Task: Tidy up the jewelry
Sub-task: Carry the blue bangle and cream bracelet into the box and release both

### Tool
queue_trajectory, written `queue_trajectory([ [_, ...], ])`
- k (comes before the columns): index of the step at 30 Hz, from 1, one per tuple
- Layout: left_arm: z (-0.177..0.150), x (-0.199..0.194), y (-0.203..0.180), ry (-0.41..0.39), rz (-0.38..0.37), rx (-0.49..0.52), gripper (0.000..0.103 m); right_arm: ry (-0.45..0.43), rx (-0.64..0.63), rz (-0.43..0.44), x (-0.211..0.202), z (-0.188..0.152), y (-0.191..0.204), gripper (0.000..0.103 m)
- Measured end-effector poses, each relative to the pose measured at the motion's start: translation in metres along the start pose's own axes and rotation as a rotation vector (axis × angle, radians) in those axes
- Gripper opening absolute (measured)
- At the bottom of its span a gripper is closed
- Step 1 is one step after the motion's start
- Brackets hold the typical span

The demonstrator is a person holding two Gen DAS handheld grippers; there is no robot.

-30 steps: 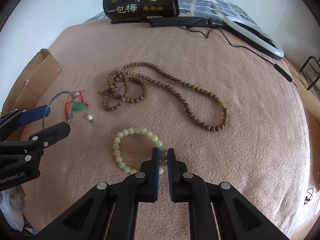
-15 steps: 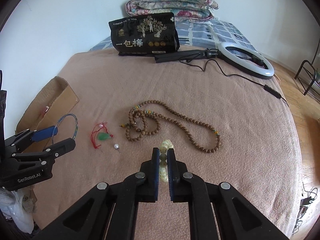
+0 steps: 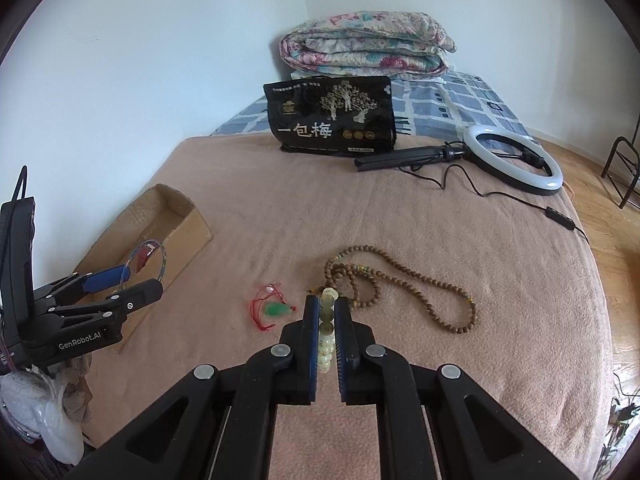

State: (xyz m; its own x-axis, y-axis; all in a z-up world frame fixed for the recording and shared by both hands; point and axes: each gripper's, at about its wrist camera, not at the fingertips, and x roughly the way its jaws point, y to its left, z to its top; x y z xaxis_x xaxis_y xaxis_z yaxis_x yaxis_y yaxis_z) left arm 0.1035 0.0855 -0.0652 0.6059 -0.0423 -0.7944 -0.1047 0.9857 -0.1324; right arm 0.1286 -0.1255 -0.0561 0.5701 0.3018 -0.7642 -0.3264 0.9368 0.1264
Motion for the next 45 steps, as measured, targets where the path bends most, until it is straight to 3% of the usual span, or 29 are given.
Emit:
queue_trajectory([
  [14,-0.009,-0.028,0.069,-0.036,0.074,-0.078,0.073,-0.035,-0.134,0.103,0.005,0.015,0.086,0.005],
  [25,-0.021,-0.035,0.124,-0.031,0.133,-0.144,0.073,-0.038,-0.166,0.174,0.024,0.038,0.136,0.005],
  [45,-0.034,-0.032,0.148,0.006,0.140,-0.175,0.073,0.008,-0.236,0.228,0.087,0.071,0.224,0.005],
])
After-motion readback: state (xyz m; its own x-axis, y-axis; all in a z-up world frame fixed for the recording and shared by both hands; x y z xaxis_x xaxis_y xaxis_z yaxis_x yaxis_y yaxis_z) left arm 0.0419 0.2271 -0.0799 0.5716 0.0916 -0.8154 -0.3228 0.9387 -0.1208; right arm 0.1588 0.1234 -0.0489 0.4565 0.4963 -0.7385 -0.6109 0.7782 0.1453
